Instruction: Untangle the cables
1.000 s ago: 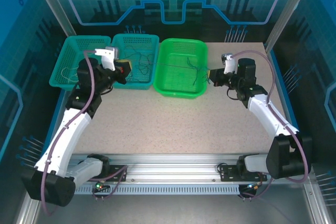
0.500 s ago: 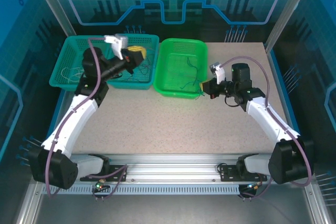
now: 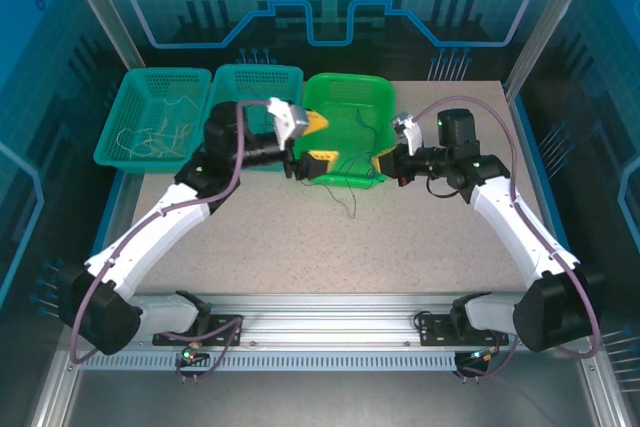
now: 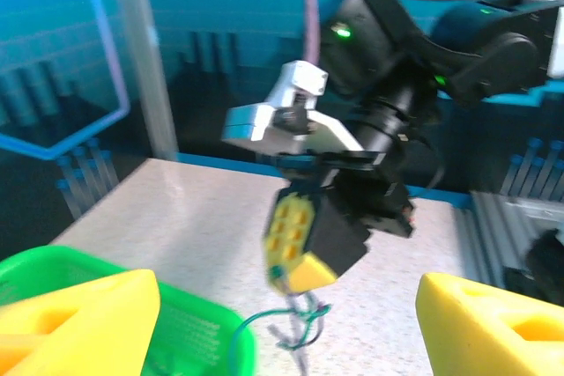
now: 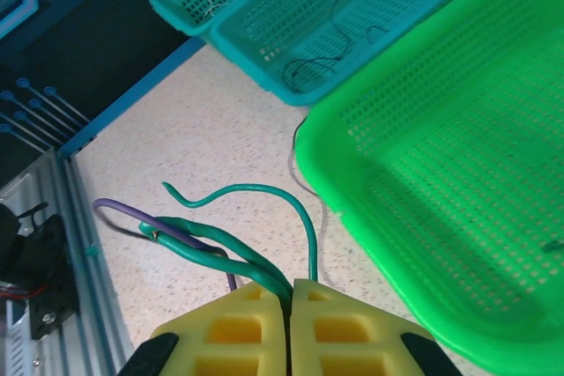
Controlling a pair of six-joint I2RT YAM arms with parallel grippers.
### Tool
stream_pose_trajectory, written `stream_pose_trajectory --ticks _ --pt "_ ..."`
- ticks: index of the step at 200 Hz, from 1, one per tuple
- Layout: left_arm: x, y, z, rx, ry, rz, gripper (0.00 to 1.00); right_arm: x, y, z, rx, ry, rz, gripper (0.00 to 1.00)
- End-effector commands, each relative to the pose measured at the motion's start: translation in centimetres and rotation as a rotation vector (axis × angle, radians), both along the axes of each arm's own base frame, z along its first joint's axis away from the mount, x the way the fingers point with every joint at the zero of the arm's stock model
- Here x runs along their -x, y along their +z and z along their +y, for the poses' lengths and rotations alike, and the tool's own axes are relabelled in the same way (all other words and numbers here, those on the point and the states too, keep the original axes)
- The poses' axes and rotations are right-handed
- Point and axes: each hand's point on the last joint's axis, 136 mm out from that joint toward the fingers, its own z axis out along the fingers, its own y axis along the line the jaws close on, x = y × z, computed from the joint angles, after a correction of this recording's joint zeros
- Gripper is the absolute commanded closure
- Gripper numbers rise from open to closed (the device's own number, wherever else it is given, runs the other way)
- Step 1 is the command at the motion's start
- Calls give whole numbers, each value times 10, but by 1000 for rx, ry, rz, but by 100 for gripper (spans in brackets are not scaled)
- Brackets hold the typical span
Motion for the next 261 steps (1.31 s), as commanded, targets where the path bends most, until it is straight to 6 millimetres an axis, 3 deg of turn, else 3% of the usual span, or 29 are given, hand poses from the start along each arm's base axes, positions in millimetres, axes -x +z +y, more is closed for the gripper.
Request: stream_pose_trajectory --ticks 1,19,47,71,83,104,108,124,143,157,176,214,236,261 --pt "-13 -19 -22 -55 -24 56 21 13 7 10 1 61 5 92" --pt "-23 -32 -36 -55 -55 161 21 14 11 10 12 46 -15 92" --pt "-26 -75 -54 -162 -86 282 25 15 15 8 26 37 -55 92" --pt "-27 -87 -54 -166 -79 315 37 16 14 7 33 34 -61 92" --pt "-25 -85 -54 -161 -86 306 51 14 12 6 40 25 -59 92" --pt "-25 -83 -52 -164 -79 294 95 14 8 6 40 25 -55 90" --pt "-25 -82 -52 -163 -77 287 100 13 7 6 43 22 -52 89" --pt "-22 -73 -51 -143 -79 269 100 11 -1 4 79 6 -52 84" --pt "-16 -54 -50 -89 -92 246 100 9 -24 -1 219 -32 -65 75" --pt "-13 -40 -49 -45 -100 234 100 9 -42 0 307 -30 -66 79" --pt "-12 -20 -48 14 -91 207 100 6 -62 2 356 -44 -56 92" --pt "-26 13 -32 70 49 152 100 4 -89 -2 392 -81 -37 94" --pt "-46 31 -5 118 204 142 100 2 -107 -14 444 -150 8 100" --pt "-71 58 55 249 420 150 100 8 -117 -13 447 -148 19 100"
